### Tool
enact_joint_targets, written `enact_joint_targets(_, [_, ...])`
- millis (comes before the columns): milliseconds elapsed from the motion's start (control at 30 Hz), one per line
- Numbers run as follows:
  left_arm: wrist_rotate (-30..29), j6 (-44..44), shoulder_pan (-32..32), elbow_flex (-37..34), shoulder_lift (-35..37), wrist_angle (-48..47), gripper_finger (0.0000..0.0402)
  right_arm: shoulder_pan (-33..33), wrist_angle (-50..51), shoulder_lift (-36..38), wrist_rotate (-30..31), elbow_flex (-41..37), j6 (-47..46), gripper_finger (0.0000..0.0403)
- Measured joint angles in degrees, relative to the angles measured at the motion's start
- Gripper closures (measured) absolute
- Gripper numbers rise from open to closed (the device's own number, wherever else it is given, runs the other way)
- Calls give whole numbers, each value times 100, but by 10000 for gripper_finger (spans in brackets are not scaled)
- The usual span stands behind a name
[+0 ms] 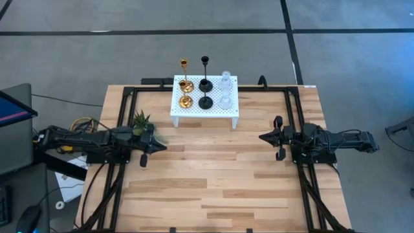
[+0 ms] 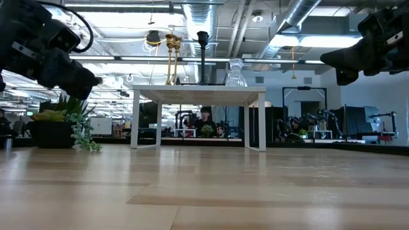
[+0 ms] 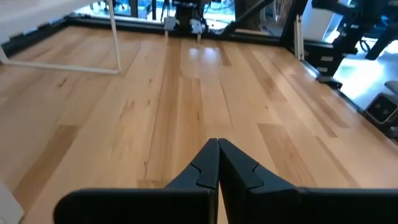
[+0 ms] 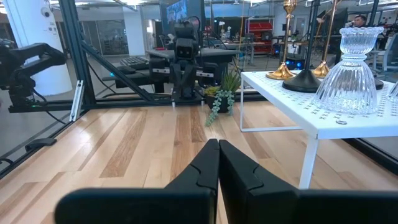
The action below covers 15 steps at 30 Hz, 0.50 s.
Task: Pick & Place candle stick holders
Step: Return to Home Position
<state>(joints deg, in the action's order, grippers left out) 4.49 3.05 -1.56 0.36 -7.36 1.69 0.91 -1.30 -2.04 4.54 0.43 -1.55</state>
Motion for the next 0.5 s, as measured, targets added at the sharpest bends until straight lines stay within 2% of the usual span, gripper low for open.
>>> enact_joint_targets(500, [2,0,2,0,-700,83,398,0,0,0,0,0,0,403])
